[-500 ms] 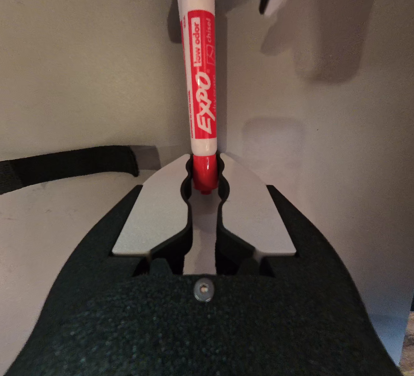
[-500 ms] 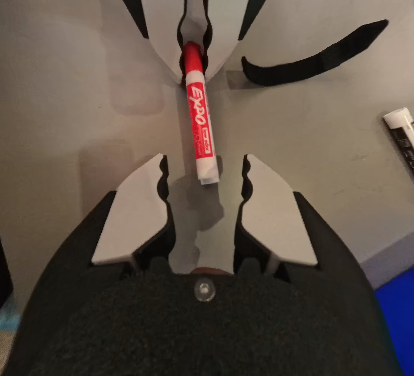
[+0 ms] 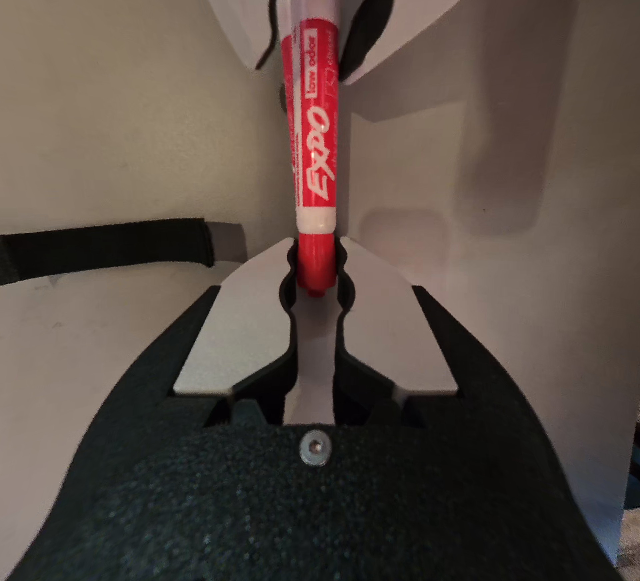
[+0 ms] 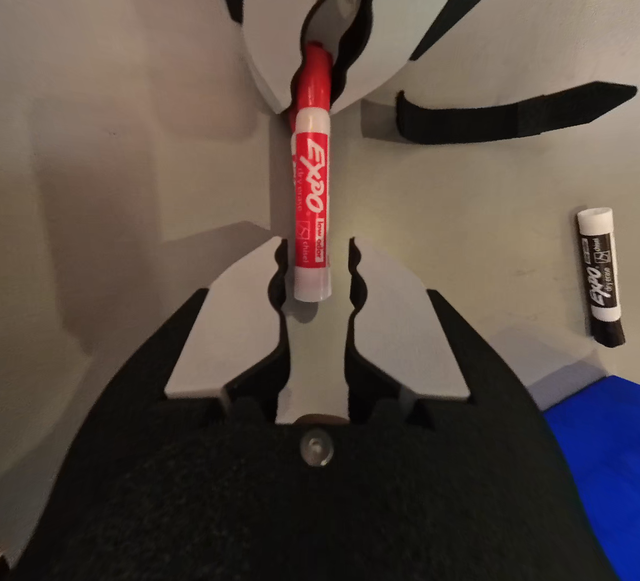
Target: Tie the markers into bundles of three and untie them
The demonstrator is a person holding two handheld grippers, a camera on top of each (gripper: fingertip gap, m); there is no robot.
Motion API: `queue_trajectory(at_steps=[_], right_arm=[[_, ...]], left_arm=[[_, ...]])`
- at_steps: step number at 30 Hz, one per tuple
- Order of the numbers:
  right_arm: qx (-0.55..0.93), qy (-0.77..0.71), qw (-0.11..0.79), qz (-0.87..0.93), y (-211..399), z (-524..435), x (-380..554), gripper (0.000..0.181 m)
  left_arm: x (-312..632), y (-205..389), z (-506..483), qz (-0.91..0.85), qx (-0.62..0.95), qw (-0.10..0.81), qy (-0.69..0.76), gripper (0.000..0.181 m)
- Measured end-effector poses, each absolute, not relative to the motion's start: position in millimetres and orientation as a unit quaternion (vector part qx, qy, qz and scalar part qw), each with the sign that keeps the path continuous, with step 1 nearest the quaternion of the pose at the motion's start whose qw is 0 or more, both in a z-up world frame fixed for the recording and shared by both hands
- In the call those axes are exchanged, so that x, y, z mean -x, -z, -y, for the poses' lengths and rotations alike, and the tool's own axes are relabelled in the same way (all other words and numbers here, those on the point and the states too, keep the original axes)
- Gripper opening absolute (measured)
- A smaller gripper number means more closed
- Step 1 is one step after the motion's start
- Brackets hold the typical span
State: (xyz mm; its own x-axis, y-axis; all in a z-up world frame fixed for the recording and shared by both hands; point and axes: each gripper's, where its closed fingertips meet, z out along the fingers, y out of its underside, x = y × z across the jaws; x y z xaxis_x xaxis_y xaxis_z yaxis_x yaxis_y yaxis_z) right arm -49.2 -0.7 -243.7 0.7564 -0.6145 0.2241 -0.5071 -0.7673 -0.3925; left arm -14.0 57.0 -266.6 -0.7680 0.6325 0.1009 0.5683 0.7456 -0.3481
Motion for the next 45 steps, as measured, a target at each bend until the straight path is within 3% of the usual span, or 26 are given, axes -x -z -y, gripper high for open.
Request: queue_trajectory(at_steps=[4, 9, 11, 15, 23, 33, 42, 45], right_arm=[[0.943, 0.145, 0.094, -0.286, 262.8, 10.6, 58.9, 0.043], [0.953, 0.130, 0.065, -0.265, 265.2, 6.3, 55.5, 0.022], [0.953, 0.131, 0.048, -0.267, 265.0, 9.7, 53.6, 0.021], [0.942, 0.125, 0.081, -0.299, 265.2, 11.7, 54.5, 0.020], [0.896, 0.064, 0.180, -0.401, 263.5, 14.7, 67.5, 0.020], [0.929, 0.064, 0.104, -0.349, 265.2, 13.3, 73.9, 0.020], [0.935, 0.083, 0.091, -0.333, 265.7, 17.2, 71.8, 0.020], [0.940, 0.113, 0.087, -0.309, 263.5, 12.3, 67.1, 0.037]], left_arm=[[14.4, 266.4, -57.3, 0.927, 0.323, 0.113, -0.157, 0.019], [14.7, 266.3, -57.1, 0.927, 0.321, 0.119, -0.154, 0.019], [15.2, 266.2, -57.1, 0.926, 0.321, 0.121, -0.156, 0.019], [14.0, 265.6, -56.7, 0.926, 0.308, 0.131, -0.174, 0.021], [-5.1, 246.6, -58.7, 0.926, 0.213, 0.161, -0.266, 0.054], [12.6, 244.2, -58.2, 0.913, 0.187, 0.136, -0.336, 0.043], [26.9, 253.3, -44.1, 0.918, 0.241, 0.118, -0.291, 0.021], [30.0, 253.5, -44.7, 0.919, 0.239, 0.126, -0.288, 0.021]])
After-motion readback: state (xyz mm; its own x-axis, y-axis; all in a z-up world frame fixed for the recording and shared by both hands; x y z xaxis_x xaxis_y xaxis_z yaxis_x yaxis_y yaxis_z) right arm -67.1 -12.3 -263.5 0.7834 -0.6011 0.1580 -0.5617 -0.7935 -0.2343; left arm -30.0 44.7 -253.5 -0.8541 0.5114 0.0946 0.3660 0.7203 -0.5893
